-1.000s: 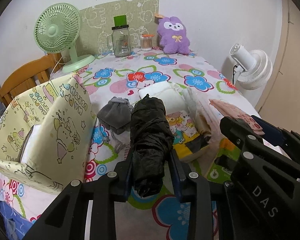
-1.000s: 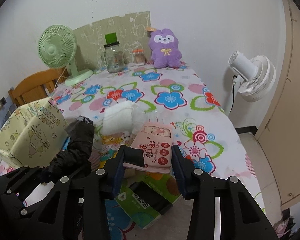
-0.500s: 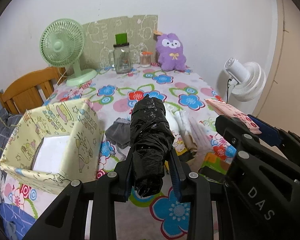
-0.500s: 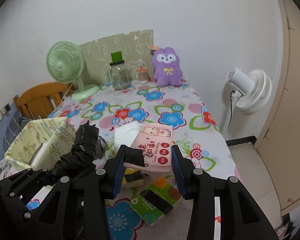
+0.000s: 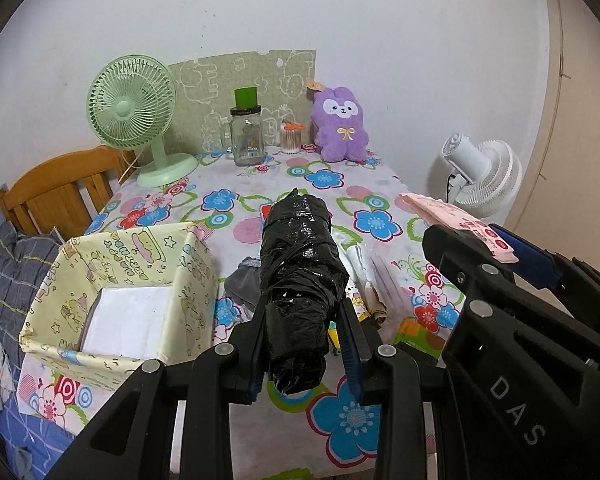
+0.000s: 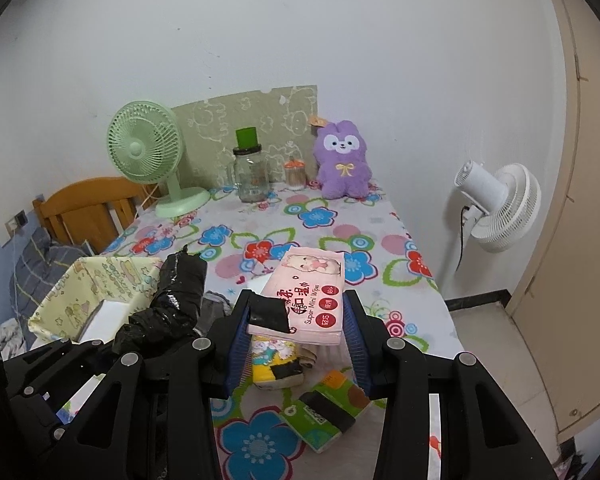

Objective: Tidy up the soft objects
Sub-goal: 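Grasp and lift the black bundle with the left gripper while the right gripper grasps the pink wipes pack, then carry both held items over the yellow-green box and lower them inside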

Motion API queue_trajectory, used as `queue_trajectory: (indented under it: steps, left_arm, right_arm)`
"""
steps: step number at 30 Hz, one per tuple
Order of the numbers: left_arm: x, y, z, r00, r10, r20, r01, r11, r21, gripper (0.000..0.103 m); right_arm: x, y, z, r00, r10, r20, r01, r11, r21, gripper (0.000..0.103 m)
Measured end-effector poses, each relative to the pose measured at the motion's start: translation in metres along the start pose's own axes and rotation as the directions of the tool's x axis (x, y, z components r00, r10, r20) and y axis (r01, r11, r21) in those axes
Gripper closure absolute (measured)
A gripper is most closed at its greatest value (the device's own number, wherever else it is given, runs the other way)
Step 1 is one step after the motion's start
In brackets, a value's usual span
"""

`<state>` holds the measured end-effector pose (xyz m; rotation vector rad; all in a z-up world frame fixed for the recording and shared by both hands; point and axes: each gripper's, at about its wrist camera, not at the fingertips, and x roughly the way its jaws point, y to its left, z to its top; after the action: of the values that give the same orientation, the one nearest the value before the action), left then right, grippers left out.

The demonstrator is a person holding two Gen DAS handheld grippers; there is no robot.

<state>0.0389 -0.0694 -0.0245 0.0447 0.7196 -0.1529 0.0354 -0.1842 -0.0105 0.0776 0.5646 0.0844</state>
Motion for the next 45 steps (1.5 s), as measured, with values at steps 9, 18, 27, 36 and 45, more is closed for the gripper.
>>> queue_trajectory:
  steps: [9, 18, 27, 36, 45]
  left_arm:
    - [-0.009, 0.021, 0.006, 0.999, 0.023, 0.023, -0.023, 1.0, -0.007, 0.071]
    - [-0.012, 0.048, 0.012, 0.998, 0.057, 0.032, -0.056, 0.998, -0.02, 0.071]
    - [-0.01, 0.079, 0.015, 0.996, 0.087, 0.028, -0.086, 0.996, -0.037, 0.071]
    - [0.002, 0.114, 0.011, 0.994, 0.113, -0.007, -0.113, 0.992, -0.056, 0.071]
    - [0.018, 0.149, 0.005, 0.989, 0.134, -0.061, -0.139, 0.988, -0.071, 0.071]
  right_arm:
    - [-0.003, 0.027, 0.009, 0.999, 0.042, 0.009, -0.041, 0.999, -0.029, 0.056]
    - [0.006, 0.057, 0.019, 0.996, 0.09, -0.002, -0.09, 0.995, -0.045, 0.056]
    - [0.02, 0.088, 0.026, 0.99, 0.14, -0.016, -0.141, 0.988, -0.07, 0.056]
    - [0.043, 0.12, 0.025, 0.977, 0.203, -0.06, -0.207, 0.974, -0.088, 0.056]
    - [0.066, 0.151, 0.02, 0.963, 0.248, -0.106, -0.26, 0.959, -0.111, 0.056]
